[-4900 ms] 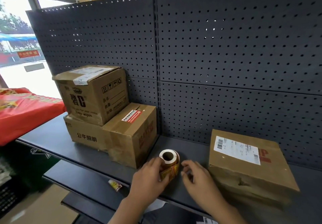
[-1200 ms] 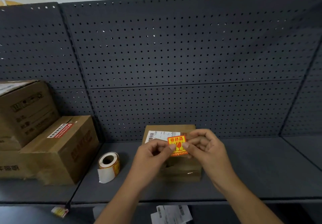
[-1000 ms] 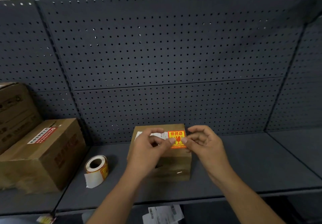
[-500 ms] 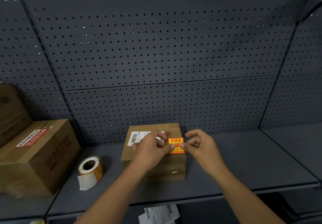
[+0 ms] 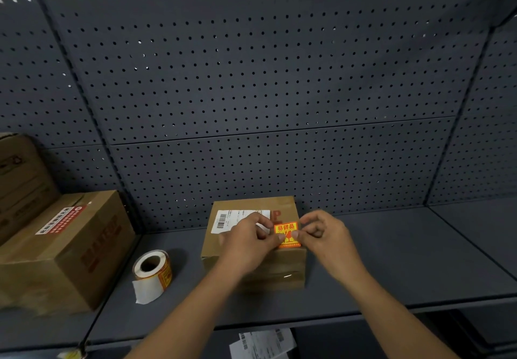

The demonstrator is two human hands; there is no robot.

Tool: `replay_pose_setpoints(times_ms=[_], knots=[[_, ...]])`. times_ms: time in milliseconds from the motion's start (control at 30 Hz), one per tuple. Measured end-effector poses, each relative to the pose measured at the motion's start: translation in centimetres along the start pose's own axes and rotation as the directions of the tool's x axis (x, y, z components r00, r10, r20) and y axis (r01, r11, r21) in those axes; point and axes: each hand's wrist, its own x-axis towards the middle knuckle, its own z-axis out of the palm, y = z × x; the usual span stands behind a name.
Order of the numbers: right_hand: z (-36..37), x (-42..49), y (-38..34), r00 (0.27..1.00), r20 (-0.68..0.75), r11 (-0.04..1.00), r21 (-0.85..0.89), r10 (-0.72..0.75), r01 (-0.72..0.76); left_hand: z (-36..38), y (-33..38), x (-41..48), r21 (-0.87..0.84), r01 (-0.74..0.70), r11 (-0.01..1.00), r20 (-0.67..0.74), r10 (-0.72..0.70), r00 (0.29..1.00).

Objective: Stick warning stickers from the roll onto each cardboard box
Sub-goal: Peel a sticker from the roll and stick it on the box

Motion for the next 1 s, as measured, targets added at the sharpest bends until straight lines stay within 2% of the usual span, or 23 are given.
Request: replay_pose_setpoints(times_ms=[200, 367, 567, 700, 800, 900, 1000], knots=[[0.3, -0.1, 0.2, 1.000, -0.019, 0.998, -0.066, -0.007, 0.005, 0.4, -0.2, 0.1, 0.008, -0.022, 1.000, 0.003, 0.022, 1.000], [0.4, 0.2, 0.4, 1.000, -0.021, 0.994, -0.113, -0.018, 0.016, 0.6, 0.1, -0.4, 0.128, -0.081, 0.988, -0.079, 0.092, 0.993], [1.4, -0.4, 0.1, 0.994, -0.053, 0.968, -0.238, -0.095, 0.080, 0.7, 0.0, -0.6, 0.162, -0.130, 0.978, -0.078, 0.144, 0.986], [2.0, -0.9, 0.8, 0.990, -0.066, 0.964, -0.245, -0.126, 0.106, 1.2, -0.7, -0.7, 0.164, -0.150, 0.975, -0.121, 0.171, 0.978], [1.9, -1.1, 1.3, 0.994, -0.082, 0.974, -0.218, -0.077, 0.058, 1.4, -0.8, -1.0, 0.180, -0.156, 0.971, -0.135, 0.182, 0.974], [2.0, -0.9, 1.7, 0.998, -0.024, 0.992, -0.112, 0.056, -0.059, 1.4, -0.8, -0.9, 0.192, -0.144, 0.971, -0.118, 0.168, 0.979], [2.5, -0.8, 1.9, 0.997, -0.019, 0.994, -0.079, 0.070, -0.071, 1.5, -0.8, -0.6, 0.196, -0.100, 0.975, -0.111, 0.124, 0.986]])
